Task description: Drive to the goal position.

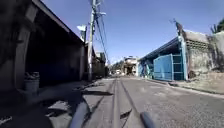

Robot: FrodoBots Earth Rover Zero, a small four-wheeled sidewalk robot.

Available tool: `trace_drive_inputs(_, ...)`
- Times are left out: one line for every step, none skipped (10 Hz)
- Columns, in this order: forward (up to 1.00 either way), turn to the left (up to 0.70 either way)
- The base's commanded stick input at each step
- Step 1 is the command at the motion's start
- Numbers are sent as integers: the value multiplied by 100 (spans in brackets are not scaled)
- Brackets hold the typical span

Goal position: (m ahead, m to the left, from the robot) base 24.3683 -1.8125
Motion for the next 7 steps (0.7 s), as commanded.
trace_drive_inputs(77, 0)
trace_drive_inputs(72, 0)
trace_drive_inputs(70, 0)
trace_drive_inputs(70, 0)
trace_drive_inputs(70, 0)
trace_drive_inputs(70, 0)
trace_drive_inputs(64, 0)
